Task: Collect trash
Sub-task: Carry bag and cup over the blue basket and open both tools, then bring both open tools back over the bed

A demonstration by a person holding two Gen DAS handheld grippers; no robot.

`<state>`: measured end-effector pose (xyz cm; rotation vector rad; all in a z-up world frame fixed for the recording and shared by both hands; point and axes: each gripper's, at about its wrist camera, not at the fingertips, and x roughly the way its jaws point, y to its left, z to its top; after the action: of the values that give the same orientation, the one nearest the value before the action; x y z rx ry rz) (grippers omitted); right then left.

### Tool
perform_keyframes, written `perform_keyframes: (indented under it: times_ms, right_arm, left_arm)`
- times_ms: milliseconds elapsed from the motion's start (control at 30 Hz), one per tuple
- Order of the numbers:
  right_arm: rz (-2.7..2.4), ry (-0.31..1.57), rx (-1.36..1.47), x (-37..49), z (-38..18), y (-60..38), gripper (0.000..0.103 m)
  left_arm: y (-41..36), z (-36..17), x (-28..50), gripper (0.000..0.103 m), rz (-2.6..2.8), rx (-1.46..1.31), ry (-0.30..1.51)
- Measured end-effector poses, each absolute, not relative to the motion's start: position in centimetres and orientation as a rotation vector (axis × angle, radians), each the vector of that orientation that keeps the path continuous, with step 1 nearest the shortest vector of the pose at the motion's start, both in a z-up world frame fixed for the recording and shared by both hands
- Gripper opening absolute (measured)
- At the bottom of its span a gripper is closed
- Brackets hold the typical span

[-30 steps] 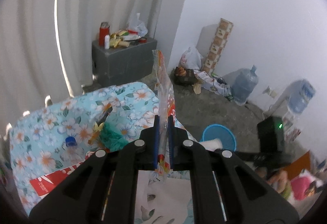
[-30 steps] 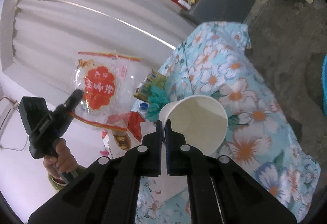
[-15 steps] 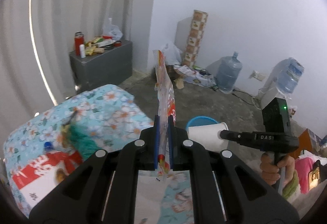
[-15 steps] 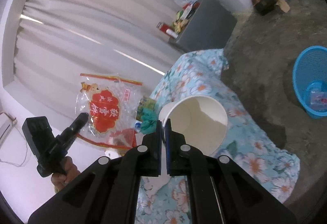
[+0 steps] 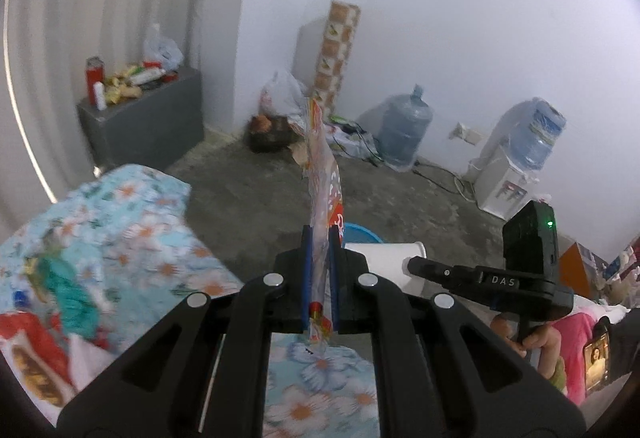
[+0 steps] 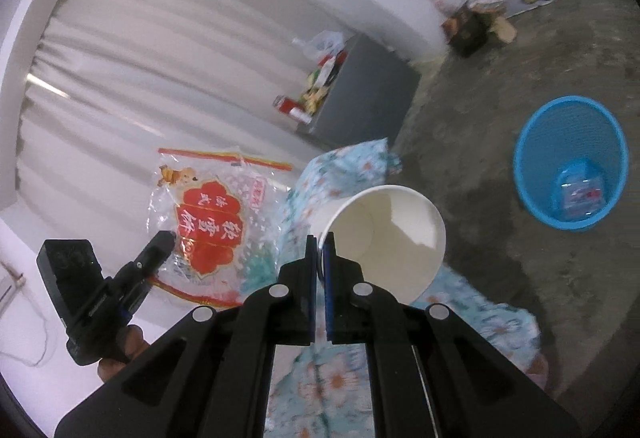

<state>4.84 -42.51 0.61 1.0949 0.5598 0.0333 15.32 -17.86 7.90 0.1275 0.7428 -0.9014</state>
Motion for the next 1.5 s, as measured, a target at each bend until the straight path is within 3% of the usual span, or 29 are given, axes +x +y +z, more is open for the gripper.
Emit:
perform_keyframes:
  times_ms: [433,700,767,833,867,900,967,1200,1500]
  right_arm:
    - [-0.295,0.635,1.201,1.2,-7.8,-51.9,0.004]
    - [-0.397,0.776,1.232,5.5,-15.5,-56.2,0.004]
    - [-0.428,0.794,1.255,6.6,-17.8,-57.6,0.005]
    - [-0.446,0.828,1.276,8.0,-20.9,-59.0,0.016]
    - [-0.461,0.849,1.289,8.0,-21.9,-59.1,0.039]
    - [-0.479,0.883,1.298,8.3,-23.2,-59.5,0.053]
    - [-0.529,0.961,1.301,8.7,-25.2,-60.0,0.054]
    - [-0.575,0.87,1.325,6.4,-24.3,-58.9,0.058]
    - [-0.555,0.729,1.217,3.3,-15.6,-53.9,0.062]
  left_arm:
    - [-34.0,-3.1,18.2,0.006,-1.018,0.276,0.973]
    - [-43.0,-11.0,22.6,0.007,-0.988,0.374,1.088]
    - [-45.1,-13.1,23.6,0.016,-0.976,0.403,1.118]
    - [-46.9,-14.5,24.3,0.046,-0.945,0.436,1.121]
    - [-47.6,-15.3,24.5,0.047,-0.933,0.439,1.109]
    - [-48.2,-15.8,24.5,0.047,-0.929,0.441,1.108]
    - [-48.6,-16.4,24.6,0.047,-0.918,0.431,1.126]
    - [-46.9,-12.5,23.1,0.053,-0.955,0.381,1.007]
    - [-38.4,-0.8,19.0,0.069,-0.971,0.295,0.813]
